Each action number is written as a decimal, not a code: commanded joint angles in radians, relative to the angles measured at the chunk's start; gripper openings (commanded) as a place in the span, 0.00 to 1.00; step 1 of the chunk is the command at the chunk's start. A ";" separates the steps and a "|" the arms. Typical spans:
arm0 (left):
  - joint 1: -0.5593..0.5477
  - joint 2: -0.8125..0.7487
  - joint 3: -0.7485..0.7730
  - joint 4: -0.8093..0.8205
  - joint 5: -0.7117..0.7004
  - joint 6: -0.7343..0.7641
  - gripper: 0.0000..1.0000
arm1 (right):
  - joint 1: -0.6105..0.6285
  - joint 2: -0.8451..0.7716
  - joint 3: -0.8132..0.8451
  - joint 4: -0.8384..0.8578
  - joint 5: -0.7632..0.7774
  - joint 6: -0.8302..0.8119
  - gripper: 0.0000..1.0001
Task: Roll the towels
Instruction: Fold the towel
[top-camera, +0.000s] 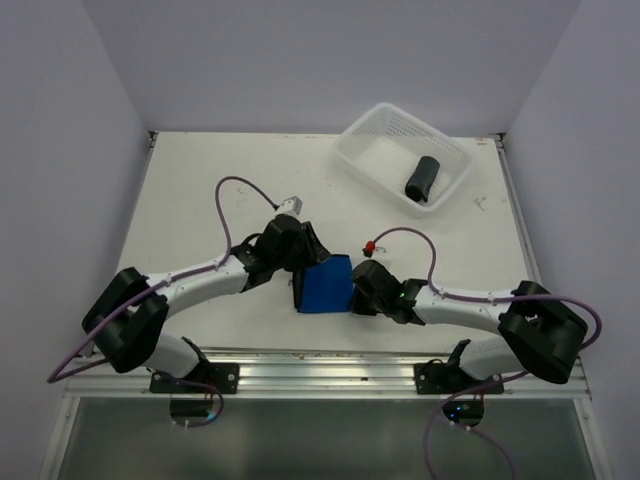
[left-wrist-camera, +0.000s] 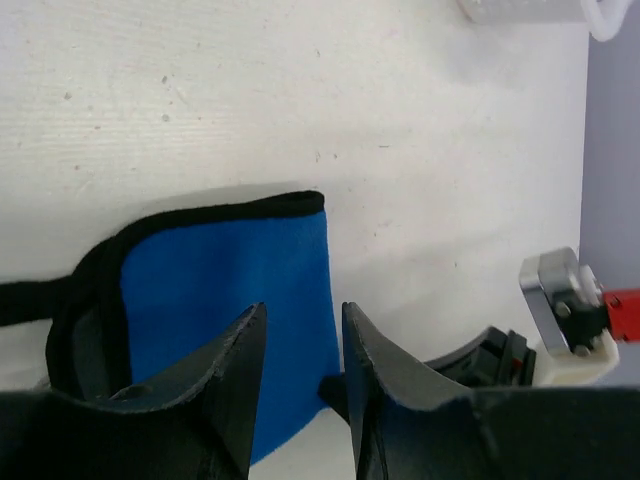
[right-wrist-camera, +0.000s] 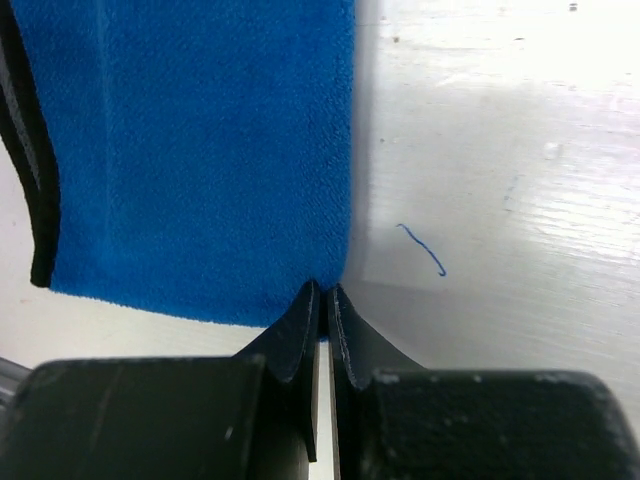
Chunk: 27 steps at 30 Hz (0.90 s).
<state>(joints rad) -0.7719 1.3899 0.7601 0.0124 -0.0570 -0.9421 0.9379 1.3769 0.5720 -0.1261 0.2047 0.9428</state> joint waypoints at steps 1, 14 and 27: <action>0.029 0.112 0.111 0.078 0.129 0.011 0.40 | 0.002 -0.047 -0.035 0.019 0.114 0.005 0.00; -0.032 0.395 0.360 -0.074 0.134 0.253 0.45 | 0.002 -0.050 -0.093 0.105 0.081 0.045 0.00; -0.070 0.541 0.485 -0.201 -0.001 0.359 0.46 | 0.002 -0.050 -0.104 0.115 0.076 0.051 0.00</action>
<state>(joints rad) -0.8330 1.9152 1.1923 -0.1608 -0.0158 -0.6327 0.9379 1.3281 0.4870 -0.0216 0.2604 0.9802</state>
